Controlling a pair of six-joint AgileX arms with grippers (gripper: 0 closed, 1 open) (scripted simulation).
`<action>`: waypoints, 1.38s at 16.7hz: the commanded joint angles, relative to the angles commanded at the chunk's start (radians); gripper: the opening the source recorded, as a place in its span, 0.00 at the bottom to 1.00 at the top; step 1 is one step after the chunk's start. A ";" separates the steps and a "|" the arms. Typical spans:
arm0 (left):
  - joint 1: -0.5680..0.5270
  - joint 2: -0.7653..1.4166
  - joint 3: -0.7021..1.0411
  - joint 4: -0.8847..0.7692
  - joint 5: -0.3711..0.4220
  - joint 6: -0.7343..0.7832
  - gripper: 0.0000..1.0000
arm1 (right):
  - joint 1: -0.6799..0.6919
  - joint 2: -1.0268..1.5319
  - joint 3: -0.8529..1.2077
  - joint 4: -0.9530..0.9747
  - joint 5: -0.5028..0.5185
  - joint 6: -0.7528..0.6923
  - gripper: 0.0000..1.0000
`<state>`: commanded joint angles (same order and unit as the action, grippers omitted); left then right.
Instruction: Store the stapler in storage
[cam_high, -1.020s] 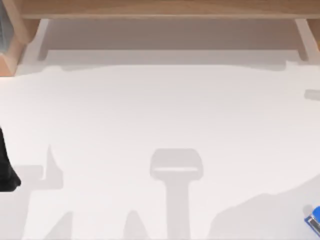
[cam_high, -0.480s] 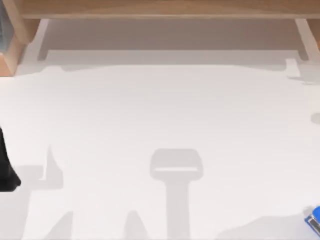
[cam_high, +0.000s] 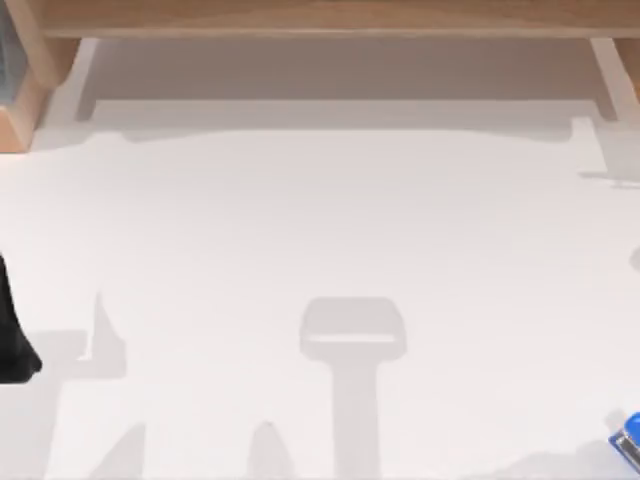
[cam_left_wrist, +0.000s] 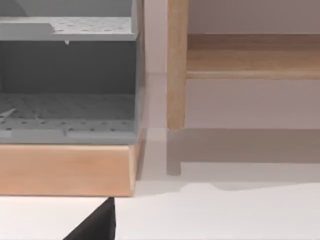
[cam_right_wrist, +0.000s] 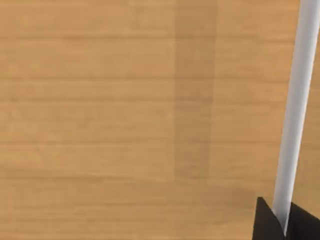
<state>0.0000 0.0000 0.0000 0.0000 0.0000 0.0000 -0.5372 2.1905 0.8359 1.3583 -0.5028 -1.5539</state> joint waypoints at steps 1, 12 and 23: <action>0.000 0.000 0.000 0.000 0.000 0.000 1.00 | -0.009 -0.010 -0.037 0.015 -0.009 0.000 0.00; 0.000 0.000 0.000 0.000 0.000 0.000 1.00 | -0.070 -0.068 -0.179 0.108 -0.070 -0.001 0.00; 0.000 0.000 0.000 0.000 0.000 0.000 1.00 | -0.166 -0.130 -0.355 0.223 -0.171 0.002 0.08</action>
<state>0.0000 0.0000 0.0000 0.0000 0.0000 0.0000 -0.7034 2.0603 0.4811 1.5811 -0.6741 -1.5521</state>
